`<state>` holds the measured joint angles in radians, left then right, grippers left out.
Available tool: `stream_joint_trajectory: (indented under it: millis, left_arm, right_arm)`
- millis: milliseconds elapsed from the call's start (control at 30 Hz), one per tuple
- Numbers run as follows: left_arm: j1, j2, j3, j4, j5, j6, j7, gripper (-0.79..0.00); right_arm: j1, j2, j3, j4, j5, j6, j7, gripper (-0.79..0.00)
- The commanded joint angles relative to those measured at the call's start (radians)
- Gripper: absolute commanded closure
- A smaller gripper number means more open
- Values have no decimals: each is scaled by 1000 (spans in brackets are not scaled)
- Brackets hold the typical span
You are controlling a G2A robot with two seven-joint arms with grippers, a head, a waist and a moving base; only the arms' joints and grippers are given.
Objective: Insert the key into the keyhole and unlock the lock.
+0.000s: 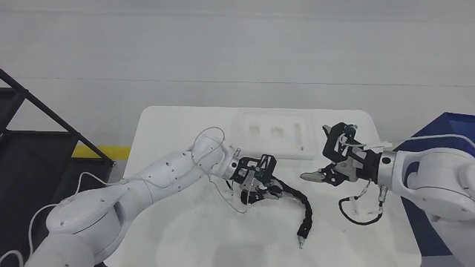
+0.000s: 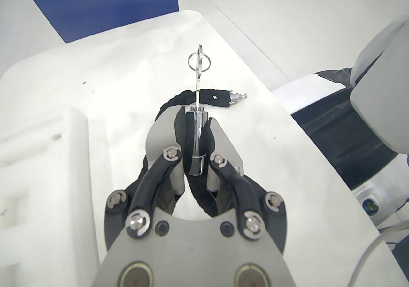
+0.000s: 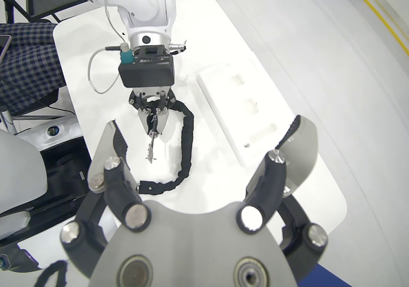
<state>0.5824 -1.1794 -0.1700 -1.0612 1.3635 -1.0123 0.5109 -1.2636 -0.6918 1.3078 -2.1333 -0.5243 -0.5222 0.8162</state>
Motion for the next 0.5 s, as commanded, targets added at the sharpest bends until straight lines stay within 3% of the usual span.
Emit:
stream_joint_trajectory:
  millis: [0,33,233,467]
  left_arm:
    - [12,-3,0,-7,-29,0,-45,-677]
    - [15,-5,0,-9,-46,0,-65,-785]
    - [-4,-4,0,-21,-155,0,-138,-785]
    - [-96,42,0,-25,-184,0,-39,-785]
  right_arm:
    - [5,-2,-10,8,1,-6,-1,-785]
    - [9,-4,-16,13,4,-9,-4,-785]
    - [42,-14,-63,70,8,-54,-17,-785]
    - [134,-32,-141,187,15,-150,-18,-785]
